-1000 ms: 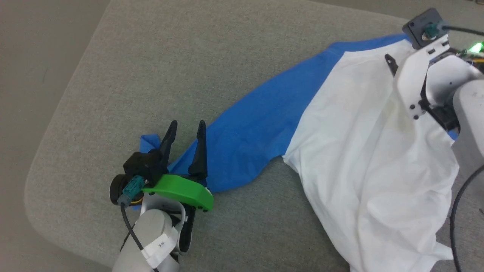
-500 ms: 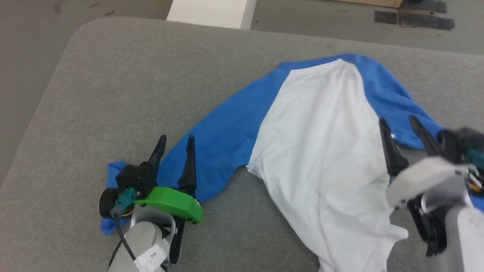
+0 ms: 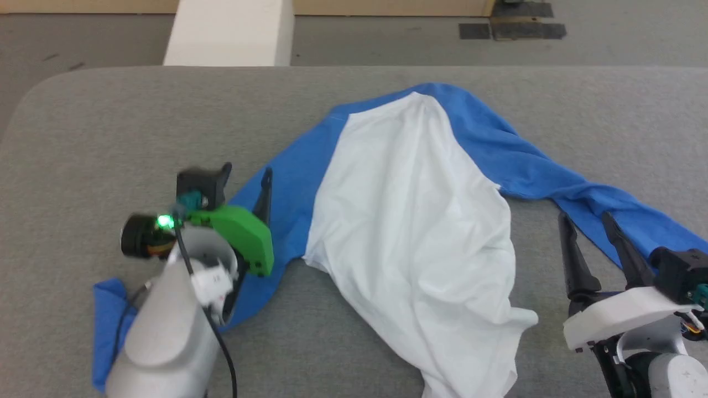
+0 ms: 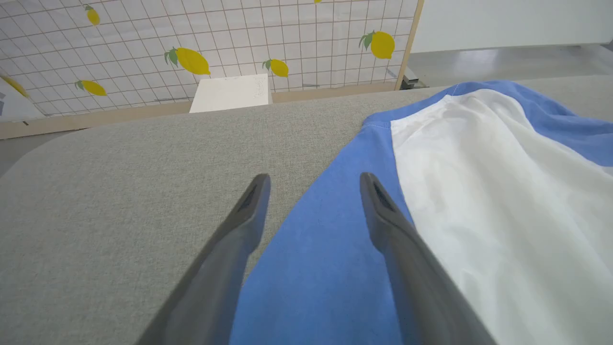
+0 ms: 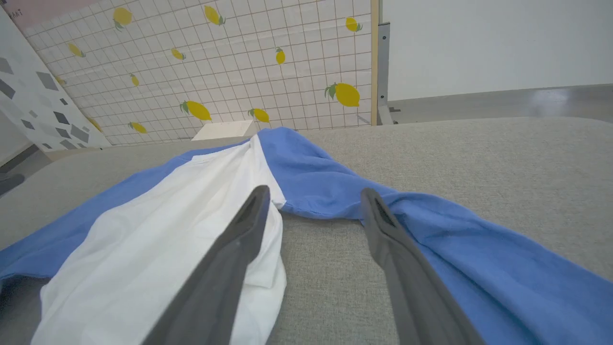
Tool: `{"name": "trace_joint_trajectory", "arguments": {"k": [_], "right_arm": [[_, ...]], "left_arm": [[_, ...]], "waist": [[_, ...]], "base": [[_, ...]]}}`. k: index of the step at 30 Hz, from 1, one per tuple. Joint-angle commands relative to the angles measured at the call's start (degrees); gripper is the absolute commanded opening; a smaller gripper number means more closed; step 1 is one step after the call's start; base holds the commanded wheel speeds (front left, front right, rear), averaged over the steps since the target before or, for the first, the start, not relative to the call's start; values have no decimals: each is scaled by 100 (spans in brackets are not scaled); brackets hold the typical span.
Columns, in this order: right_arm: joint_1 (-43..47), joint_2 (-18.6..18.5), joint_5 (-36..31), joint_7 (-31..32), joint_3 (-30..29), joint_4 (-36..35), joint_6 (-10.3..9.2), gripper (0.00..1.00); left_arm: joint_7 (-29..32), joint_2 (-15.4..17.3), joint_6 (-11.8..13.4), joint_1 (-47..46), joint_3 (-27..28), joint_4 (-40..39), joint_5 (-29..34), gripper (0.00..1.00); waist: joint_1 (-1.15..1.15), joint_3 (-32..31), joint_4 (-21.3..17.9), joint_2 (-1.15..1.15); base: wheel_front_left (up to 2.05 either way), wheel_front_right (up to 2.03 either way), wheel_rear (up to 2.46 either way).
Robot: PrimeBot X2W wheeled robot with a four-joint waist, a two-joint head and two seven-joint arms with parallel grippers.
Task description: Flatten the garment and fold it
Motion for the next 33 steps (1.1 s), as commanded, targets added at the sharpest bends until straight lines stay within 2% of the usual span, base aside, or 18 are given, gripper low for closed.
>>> {"name": "trace_joint_trajectory", "arguments": {"k": [1,6,8,11,17,18,19,20,23,27,30,33], "right_arm": [[-111,7,75,21,72,-29,-9,100],[-311,7,151,56,260,-22,-9,100],[-345,8,192,52,313,10,-9,100],[-368,8,247,14,352,50,-9,100],[-352,8,228,-25,312,91,-9,100],[-354,8,232,-24,310,87,-9,100],[-357,8,239,-25,310,81,-9,100],[-358,8,246,-26,304,70,-9,100],[-362,8,257,-30,297,62,-9,100],[-385,8,240,-33,300,45,-9,100],[-409,8,198,-31,275,5,-9,100],[-476,8,53,9,237,-49,-9,100]], "left_arm": [[188,101,-61,-315,-8,176,89,100],[1206,311,-121,-1057,-26,1028,87,100],[1563,384,-57,-1339,18,1378,66,100],[1956,426,-60,-1470,31,1686,-4,100],[3134,465,-146,-1411,7,2109,-238,100],[3388,484,-202,-1368,-18,2144,-282,76],[3574,490,-250,-1332,-23,2154,-337,32],[3802,488,-316,-1282,-17,2141,-427,0],[3991,551,-383,-1207,-26,1898,-498,0],[3535,718,-342,-1110,46,1412,-459,0],[3079,904,-216,-970,202,1046,-431,0],[2726,1085,12,-756,525,785,-529,0]], "waist": [[0,247,-370,0],[0,506,-749,0],[0,614,-902,0],[0,689,-1023,0],[0,709,-1091,0],[0,703,-1093,0],[0,699,-1091,0],[0,691,-1082,0],[0,675,-1030,0],[0,647,-931,0],[0,607,-826,0],[0,569,-712,0]], "base": [[0,0,0],[0,0,0],[0,0,0],[0,0,0],[0,0,0],[0,0,0],[0,0,0],[0,0,0],[0,0,0],[0,0,0],[0,0,0],[0,0,0]]}}
